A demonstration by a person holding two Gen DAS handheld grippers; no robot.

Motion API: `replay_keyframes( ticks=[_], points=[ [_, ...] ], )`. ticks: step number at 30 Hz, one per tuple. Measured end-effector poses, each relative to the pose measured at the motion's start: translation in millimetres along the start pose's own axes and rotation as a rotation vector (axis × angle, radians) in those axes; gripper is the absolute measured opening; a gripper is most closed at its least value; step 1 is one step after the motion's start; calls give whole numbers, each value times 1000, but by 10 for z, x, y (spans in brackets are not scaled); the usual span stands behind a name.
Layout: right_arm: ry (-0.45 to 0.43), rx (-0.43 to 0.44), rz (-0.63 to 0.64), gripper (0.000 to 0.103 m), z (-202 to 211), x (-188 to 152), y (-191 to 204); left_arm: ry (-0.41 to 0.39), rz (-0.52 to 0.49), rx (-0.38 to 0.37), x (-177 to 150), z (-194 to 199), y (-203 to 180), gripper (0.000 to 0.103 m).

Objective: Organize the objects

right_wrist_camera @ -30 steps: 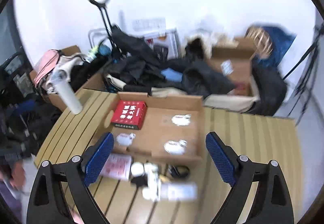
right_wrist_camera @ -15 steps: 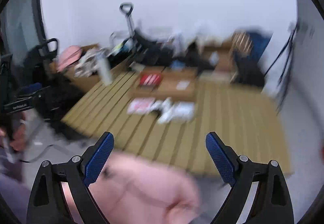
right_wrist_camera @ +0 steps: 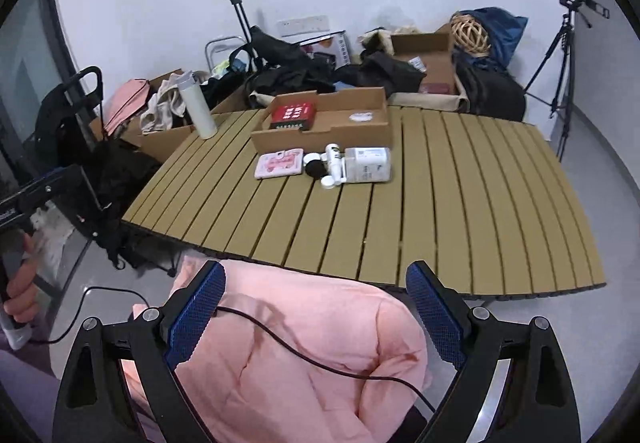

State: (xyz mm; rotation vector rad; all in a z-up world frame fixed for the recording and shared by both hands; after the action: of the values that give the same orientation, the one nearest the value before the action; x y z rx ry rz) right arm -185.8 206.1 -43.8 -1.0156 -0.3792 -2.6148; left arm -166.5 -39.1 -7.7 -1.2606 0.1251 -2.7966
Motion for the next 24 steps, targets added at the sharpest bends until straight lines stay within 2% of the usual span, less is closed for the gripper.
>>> replay_keyframes(
  ticks=[2, 4, 5, 9, 12, 13, 14, 15, 17, 19, 22, 24],
  points=[
    [-1, 17, 6, 82, -92, 61, -3, 21, -7, -19, 9, -203, -11, 103],
    [11, 37, 23, 82, -307, 176, 4, 47, -20, -90, 32, -560, -35, 103],
    [21, 49, 31, 82, -444, 229, 14, 68, -17, -95, 32, -732, -27, 103],
    [95, 123, 64, 80, -1317, 542, 110, 125, -41, -95, 156, -1651, -6, 97],
    [179, 204, 28, 62, -2137, 795, 176, 168, -41, -111, 241, -2363, 14, 87],
    [211, 217, 7, 48, -2429, 876, 195, 193, -33, -117, 244, -2583, 28, 87],
    [231, 242, -12, 42, -2658, 942, 235, 238, -15, -118, 232, -2876, 60, 87],
    [246, 262, -31, 41, -2881, 1006, 266, 255, -5, -118, 227, -3032, 89, 79],
    [259, 261, -28, 40, -3232, 1092, 337, 269, 38, -133, 256, -3282, 155, 72],
    [283, 217, -14, 40, -3554, 1125, 363, 279, 86, -164, 273, -3453, 211, 72],
    [329, 148, -35, 40, -3887, 1101, 295, 298, 82, -178, 229, -3601, 175, 69],
    [324, 171, -56, 39, -3978, 1126, 287, 312, 81, -164, 154, -3681, 186, 68]
  ],
)
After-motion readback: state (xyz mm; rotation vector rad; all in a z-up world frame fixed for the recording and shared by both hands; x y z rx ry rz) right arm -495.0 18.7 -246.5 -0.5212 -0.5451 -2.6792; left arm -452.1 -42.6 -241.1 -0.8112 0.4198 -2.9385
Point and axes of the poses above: each gripper's, at about its wrist camera, not at the fingertips, and z roughly against the way its jaws point, y to its left, x to its top, the point moved 7 cm from there along -z, roughly the way its jaws point, and after that the axes turned 3 degrees about z, right-handed, at the moved point
